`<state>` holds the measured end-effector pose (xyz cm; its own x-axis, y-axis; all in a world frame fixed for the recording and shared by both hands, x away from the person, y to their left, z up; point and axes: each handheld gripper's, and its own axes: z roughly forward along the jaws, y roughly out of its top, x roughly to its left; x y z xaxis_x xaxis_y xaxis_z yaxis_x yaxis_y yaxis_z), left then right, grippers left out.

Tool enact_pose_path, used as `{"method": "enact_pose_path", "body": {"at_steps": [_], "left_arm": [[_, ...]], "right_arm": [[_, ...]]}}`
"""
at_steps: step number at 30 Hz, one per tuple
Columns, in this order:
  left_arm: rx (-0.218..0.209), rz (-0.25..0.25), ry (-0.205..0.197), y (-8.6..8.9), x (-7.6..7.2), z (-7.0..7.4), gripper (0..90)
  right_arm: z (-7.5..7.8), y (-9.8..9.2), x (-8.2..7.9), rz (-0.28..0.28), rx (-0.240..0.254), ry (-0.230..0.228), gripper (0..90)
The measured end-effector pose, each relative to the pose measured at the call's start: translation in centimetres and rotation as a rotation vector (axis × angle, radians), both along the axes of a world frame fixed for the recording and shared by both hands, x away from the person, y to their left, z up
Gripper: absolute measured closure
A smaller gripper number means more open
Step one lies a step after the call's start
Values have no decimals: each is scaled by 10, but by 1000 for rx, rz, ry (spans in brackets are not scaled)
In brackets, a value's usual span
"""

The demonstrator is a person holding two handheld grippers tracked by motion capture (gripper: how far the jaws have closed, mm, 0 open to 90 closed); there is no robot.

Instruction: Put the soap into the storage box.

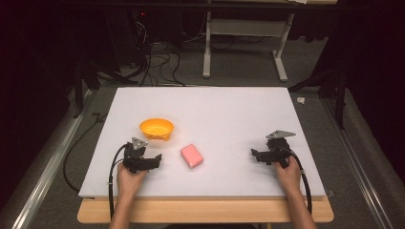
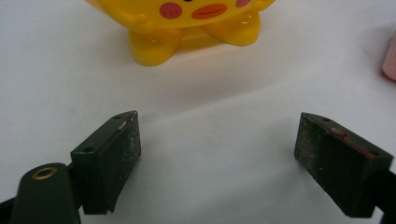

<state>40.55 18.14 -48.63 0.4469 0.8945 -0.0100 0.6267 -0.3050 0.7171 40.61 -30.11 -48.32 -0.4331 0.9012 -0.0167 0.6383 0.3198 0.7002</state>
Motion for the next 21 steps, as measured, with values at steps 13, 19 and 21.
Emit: {"method": "enact_pose_path", "body": {"at_steps": [13, 19, 21], "left_arm": [[-63, -81, -50, -11, -10, 20, 146], [-93, -109, -60, -17, -14, 26, 141], [-106, -126, -55, -19, -15, 28, 141]], "right_arm": [[0, 0, 0, -1, 0, 1, 144], [0, 0, 0, 0, 0, 0, 145], [0, 0, 0, -1, 0, 0, 144]]}}
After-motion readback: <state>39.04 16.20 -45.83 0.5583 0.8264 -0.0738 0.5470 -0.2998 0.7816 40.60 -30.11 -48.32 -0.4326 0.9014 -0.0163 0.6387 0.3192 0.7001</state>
